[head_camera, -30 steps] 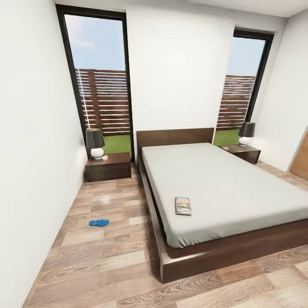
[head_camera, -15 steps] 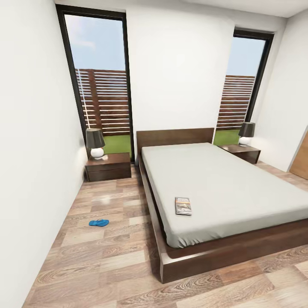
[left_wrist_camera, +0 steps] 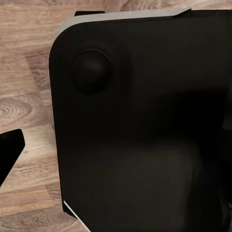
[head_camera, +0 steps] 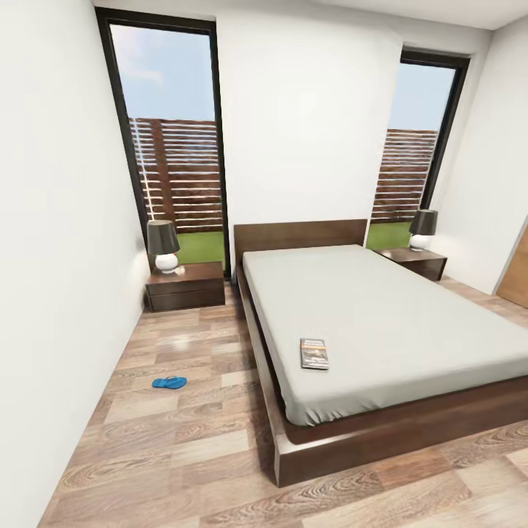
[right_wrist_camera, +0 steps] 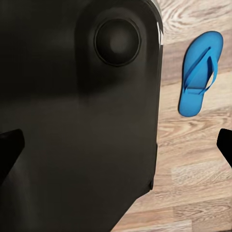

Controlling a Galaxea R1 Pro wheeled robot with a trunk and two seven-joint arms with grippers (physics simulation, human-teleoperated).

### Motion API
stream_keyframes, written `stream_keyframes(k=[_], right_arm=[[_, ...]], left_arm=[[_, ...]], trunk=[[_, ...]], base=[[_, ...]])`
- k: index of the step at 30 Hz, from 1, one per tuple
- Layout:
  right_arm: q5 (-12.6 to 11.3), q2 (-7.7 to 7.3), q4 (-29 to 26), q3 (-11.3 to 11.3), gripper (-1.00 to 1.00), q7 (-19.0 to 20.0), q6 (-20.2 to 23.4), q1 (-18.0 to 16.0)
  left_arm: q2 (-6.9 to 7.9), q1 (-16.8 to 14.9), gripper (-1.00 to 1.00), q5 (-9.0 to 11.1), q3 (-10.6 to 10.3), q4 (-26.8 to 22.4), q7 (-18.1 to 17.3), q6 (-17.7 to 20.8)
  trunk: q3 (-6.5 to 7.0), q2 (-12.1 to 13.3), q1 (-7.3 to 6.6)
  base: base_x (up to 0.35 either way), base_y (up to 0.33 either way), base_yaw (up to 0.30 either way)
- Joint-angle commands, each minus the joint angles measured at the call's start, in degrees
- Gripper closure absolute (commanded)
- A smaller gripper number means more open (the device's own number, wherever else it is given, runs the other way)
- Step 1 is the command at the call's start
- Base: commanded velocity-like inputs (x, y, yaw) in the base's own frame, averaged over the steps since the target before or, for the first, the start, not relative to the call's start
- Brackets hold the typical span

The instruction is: In the bedroom, move the book from the bed onto either nightstand, and place the two sandals side by side next to the bed.

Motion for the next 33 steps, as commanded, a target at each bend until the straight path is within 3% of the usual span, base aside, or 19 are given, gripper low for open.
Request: stream_keyframes(k=[1, 14, 33], right_arm=[[-0.02, 0.0, -0.01, 0.0, -1.0, -0.06, -0.01, -0.02], [-0.02, 0.02, -0.01, 0.0, -1.0, -0.06, -0.01, -0.02], [-0.02, 0.06, -0.01, 0.0, -1.0, -0.07, -0.01, -0.02]], left_arm=[[0.0, -0.01, -1.0, 0.0, 0.0, -0.01, -0.01, -0.16], [-0.05, -0.01, -1.0, 0.0, -0.02, -0.01, -0.01, -2.54], [0.0, -0.01, -1.0, 0.0, 0.02, -0.01, -0.01, -2.75]], trunk=[[-0.05, -0.02, 0.01], [-0.05, -0.02, 0.01], [-0.05, -0.02, 0.01]], base=[[0.158, 0.0, 0.0], [0.287, 0.0, 0.0], [0.33, 0.0, 0.0]])
